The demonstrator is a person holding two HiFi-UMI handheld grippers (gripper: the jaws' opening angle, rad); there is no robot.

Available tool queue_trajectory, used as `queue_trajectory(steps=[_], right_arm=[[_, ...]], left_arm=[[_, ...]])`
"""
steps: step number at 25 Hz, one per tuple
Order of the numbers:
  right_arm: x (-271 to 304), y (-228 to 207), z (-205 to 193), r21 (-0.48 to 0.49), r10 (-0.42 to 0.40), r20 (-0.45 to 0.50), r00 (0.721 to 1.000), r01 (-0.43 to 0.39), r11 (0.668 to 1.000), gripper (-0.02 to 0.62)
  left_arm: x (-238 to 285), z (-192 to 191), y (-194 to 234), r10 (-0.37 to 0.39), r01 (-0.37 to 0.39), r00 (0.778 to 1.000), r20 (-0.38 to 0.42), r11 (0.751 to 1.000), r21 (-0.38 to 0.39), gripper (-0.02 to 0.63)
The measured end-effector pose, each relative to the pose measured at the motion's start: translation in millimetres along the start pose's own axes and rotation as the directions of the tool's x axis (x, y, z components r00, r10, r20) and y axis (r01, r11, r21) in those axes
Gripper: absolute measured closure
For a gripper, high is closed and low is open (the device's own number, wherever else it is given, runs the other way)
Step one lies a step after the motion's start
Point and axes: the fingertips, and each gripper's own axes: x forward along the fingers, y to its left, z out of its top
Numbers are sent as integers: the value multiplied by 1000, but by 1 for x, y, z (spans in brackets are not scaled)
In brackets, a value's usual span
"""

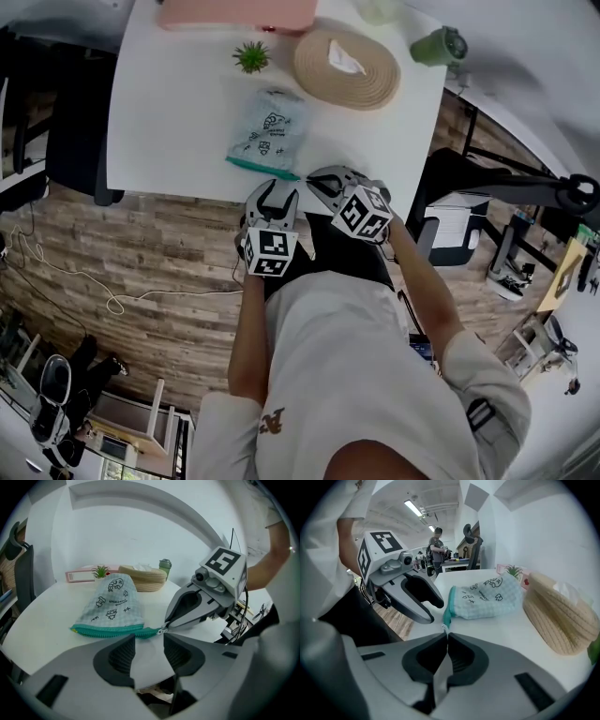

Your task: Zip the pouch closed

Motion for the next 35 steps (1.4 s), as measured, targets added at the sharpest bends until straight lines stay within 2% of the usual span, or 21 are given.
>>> queue_trajectory(steps=[5,9,12,17,23,30,35], right_arm=[[-4,4,14,55,30,71,997,-34,998,589],[-3,10,16,62,51,91,995,-56,996,589],[-2,11,17,79,55,105,993,-63,995,589],[-1,23,24,113,104,151,983,-122,986,589],[6,32,31,97,133,157,979,-149,984,589],[18,44,37,73,181,136,974,-192,979,590],[18,42,37,65,181,124,976,-190,980,591]], left_arm=[[4,0,-5,-27,28,1000,-6,999,21,428],[3,0,-4,-37,37,999,-8,999,23,430],[0,0,-3,-44,45,999,-5,999,23,462],[-2,-4,1,-38,38,999,-9,999,18,465],[-6,-16,9,-7,8,999,-33,1000,18,462],[-16,-24,6,-23,24,999,-38,999,43,420],[-6,-23,9,-8,17,997,-72,992,122,483]])
